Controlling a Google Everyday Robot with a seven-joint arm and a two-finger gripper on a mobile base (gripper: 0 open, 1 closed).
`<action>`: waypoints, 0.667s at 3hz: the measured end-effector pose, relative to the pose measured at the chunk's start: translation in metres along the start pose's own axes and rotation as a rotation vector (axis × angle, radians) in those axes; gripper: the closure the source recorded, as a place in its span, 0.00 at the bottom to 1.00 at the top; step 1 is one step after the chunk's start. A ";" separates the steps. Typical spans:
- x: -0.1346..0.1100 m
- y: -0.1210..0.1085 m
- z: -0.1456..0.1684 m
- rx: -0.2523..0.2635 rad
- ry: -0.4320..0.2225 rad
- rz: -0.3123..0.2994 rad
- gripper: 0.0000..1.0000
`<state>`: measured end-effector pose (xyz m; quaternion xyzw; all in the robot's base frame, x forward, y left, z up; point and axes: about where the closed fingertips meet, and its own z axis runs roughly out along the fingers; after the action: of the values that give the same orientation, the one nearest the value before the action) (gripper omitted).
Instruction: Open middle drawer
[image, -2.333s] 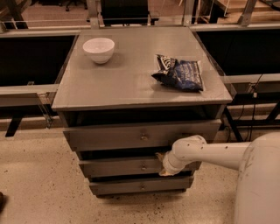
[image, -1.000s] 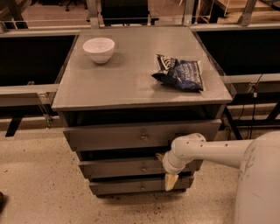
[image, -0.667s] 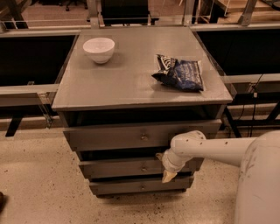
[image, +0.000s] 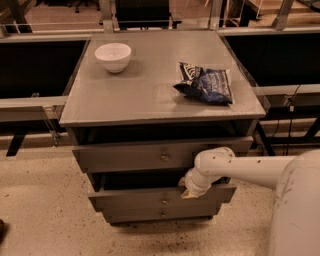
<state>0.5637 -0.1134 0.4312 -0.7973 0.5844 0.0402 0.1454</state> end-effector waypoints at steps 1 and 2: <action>-0.001 -0.001 -0.003 0.000 0.000 0.000 0.58; -0.001 -0.001 -0.003 0.000 0.000 0.000 0.35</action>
Offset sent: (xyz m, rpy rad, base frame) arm 0.0003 0.0005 0.0030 0.0000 0.0001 0.0000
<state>0.5641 -0.1128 0.4342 -0.7973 0.5844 0.0403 0.1454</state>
